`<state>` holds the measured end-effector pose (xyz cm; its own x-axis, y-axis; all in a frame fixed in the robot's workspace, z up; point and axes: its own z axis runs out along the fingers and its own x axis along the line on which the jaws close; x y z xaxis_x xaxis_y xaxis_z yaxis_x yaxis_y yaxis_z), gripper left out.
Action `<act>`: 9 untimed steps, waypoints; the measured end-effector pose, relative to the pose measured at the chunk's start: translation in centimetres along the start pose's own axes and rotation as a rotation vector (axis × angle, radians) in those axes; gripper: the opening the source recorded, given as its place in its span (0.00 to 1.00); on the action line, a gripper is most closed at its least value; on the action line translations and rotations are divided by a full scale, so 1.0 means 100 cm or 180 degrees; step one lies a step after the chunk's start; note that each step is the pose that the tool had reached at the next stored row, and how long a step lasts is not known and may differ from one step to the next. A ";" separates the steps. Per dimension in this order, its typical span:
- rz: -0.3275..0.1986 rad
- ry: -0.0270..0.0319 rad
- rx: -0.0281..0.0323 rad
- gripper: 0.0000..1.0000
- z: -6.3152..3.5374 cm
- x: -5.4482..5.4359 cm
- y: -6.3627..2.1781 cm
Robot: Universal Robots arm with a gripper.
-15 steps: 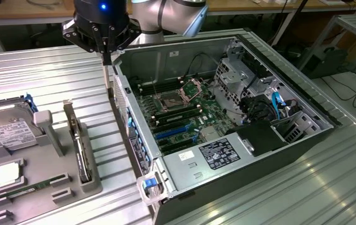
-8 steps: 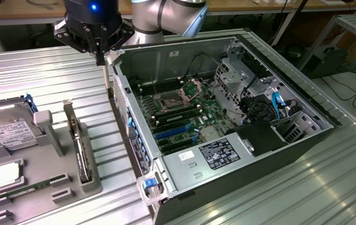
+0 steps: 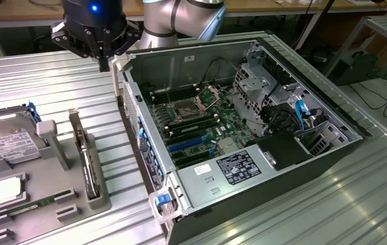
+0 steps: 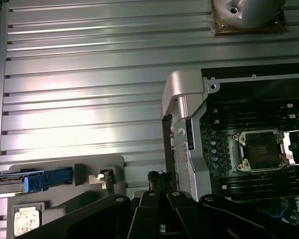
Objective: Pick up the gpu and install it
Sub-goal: 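Reach for the gpu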
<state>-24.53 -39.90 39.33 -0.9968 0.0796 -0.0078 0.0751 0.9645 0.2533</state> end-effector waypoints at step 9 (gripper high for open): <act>0.0001 0.0002 -0.0027 0.11 -0.0003 0.012 -0.0009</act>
<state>-25.75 -39.90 39.33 -0.9968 0.0797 -0.0072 0.0751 0.9623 0.2614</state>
